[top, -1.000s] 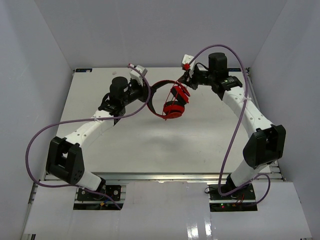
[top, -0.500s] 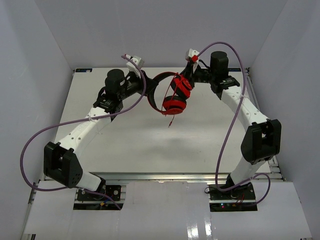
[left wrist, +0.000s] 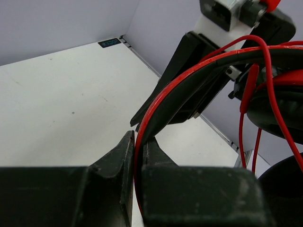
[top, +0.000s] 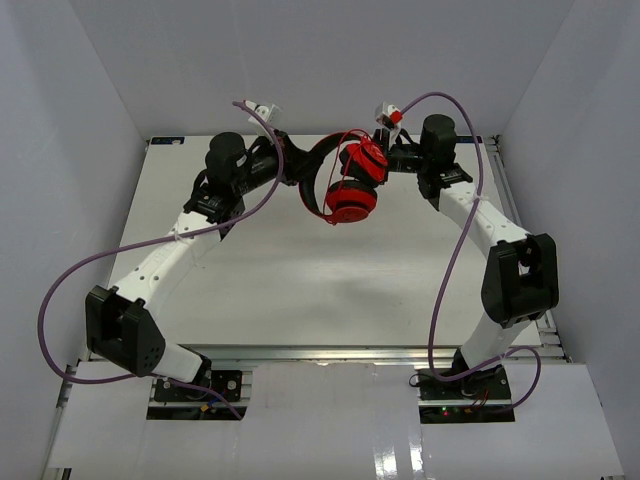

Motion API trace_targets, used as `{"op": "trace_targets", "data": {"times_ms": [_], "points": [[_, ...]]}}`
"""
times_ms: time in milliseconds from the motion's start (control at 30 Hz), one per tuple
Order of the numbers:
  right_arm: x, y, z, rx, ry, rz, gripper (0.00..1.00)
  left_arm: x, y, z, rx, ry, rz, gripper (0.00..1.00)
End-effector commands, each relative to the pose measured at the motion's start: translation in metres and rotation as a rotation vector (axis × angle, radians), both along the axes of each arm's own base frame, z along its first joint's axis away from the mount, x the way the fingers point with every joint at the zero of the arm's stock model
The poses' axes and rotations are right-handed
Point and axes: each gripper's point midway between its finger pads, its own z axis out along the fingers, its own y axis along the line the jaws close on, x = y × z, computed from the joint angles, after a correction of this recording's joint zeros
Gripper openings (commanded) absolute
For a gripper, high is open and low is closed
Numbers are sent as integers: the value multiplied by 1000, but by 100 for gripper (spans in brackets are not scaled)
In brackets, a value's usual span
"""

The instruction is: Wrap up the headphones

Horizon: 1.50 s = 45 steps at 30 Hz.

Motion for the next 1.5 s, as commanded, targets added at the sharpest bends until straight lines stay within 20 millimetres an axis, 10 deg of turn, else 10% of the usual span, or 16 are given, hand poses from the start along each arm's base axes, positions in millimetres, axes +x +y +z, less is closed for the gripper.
{"op": "trace_targets", "data": {"times_ms": [0, 1167, 1467], "points": [[-8, 0, 4, 43, 17, 36, 18, -17, 9, 81, -134, -127, 22, 0], [-21, -6, -21, 25, 74, 3, 20, 40, 87, 124, -361, -132, 505, 0], [-3, -6, -1, 56, 61, -83, 80, 39, 86, 122, -359, -128, 497, 0]]}}
